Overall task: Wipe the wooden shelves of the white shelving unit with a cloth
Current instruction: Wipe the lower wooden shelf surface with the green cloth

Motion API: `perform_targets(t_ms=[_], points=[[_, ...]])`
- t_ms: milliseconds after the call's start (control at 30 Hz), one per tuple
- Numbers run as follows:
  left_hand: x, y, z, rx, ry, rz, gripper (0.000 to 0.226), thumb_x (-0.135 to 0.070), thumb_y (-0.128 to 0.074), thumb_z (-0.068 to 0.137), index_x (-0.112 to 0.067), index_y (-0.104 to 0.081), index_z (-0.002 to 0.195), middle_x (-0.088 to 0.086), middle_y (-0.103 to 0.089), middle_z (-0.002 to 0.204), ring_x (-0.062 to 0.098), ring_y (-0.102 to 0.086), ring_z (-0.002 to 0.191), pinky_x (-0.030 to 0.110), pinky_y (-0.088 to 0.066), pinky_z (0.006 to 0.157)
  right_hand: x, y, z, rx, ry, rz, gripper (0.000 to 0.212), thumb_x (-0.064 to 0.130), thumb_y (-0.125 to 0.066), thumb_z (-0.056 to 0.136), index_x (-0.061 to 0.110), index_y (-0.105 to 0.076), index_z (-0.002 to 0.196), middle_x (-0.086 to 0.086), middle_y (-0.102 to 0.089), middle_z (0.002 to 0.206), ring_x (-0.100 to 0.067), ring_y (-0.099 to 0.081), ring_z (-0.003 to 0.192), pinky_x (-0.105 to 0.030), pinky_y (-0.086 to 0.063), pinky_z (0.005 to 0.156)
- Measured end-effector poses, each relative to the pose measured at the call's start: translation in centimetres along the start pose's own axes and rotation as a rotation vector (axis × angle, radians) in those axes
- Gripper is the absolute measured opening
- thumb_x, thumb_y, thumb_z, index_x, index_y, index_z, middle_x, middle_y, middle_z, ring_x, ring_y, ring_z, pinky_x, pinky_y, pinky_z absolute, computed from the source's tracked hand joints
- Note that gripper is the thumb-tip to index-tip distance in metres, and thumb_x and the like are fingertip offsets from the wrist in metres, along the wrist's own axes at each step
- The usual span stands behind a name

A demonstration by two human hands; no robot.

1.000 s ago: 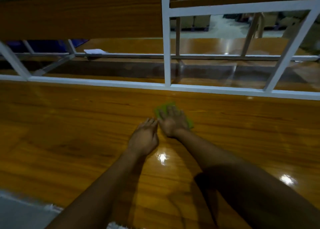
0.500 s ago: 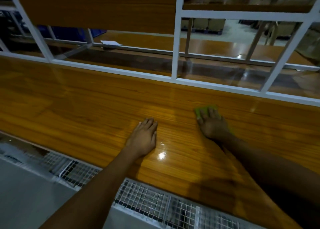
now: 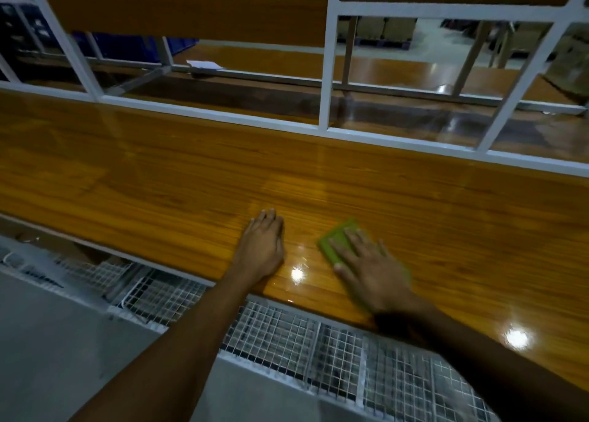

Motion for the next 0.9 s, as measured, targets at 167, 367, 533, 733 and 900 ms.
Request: perform_targets(t_ms=[167, 367, 533, 733, 900], points=[[0.0, 0.4, -2.4, -0.031, -0.008, -0.013, 0.052, -0.015, -0.042, 0.097, -0.016, -0.034, 0.149, 0.004, -0.024, 0.16, 0.021, -0.015, 0.148, 0.041, -0.008, 0.122, -3.2, 0.7, 3.3, -0.07, -0.333, 0.029, 0.071, 0.066, -0.003, 0.097, 0.034, -0.009, 0.16, -0.009, 0.0, 0.169, -0.029, 0.003, 0.155, -0.056, -0.005, 0.123], [1.5, 2.2, -3.7, -0.229, 0.175, -0.277, 0.044, 0.006, -0.053, 0.084, -0.011, -0.058, 0.124, 0.009, -0.059, 0.129, 0.029, -0.051, 0.121, 0.043, -0.041, 0.104, 9.1, -1.0, 7.7, -0.07, -0.258, 0.023, 0.061, 0.053, -0.015, 0.105, 0.031, -0.006, 0.16, -0.013, -0.001, 0.168, -0.032, 0.005, 0.155, -0.056, 0.002, 0.122], [3.0, 2.8, -4.3, -0.272, 0.325, -0.585, 0.046, 0.011, -0.05, 0.088, -0.009, -0.06, 0.128, 0.009, -0.066, 0.122, 0.016, -0.058, 0.099, 0.03, -0.049, 0.082, 14.2, -2.4, 0.7, -0.083, -0.026, 0.002, 0.058, 0.054, -0.011, 0.106, 0.034, -0.007, 0.16, -0.007, 0.004, 0.168, -0.027, 0.011, 0.154, -0.051, 0.007, 0.123], [-0.7, 1.1, -6.1, -0.089, -0.114, -0.144, 0.038, -0.016, -0.045, 0.099, -0.01, -0.052, 0.136, 0.012, -0.038, 0.152, 0.026, -0.03, 0.143, 0.038, -0.023, 0.117, 3.3, -1.4, -6.1, -0.082, -0.291, 0.028, 0.066, 0.068, 0.013, 0.091, 0.044, 0.008, 0.153, -0.002, 0.012, 0.165, -0.024, 0.011, 0.153, -0.051, 0.007, 0.122], [-0.2, 0.1, -6.7, -0.005, -0.246, -0.018, 0.056, -0.032, -0.024, 0.097, -0.009, -0.04, 0.145, 0.009, -0.033, 0.156, 0.023, -0.024, 0.146, 0.036, -0.01, 0.12, 4.2, -1.2, -1.2, -0.073, -0.451, 0.032, 0.062, 0.059, -0.007, 0.103, 0.036, 0.001, 0.159, -0.01, 0.007, 0.168, -0.029, 0.01, 0.154, -0.055, 0.005, 0.122]])
Point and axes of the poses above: each hand's wrist, its own z-axis towards the middle knuckle, its own y-axis out of the back of the hand, x = y × z, the point moved 6 cm from there along z, towards the middle knuckle
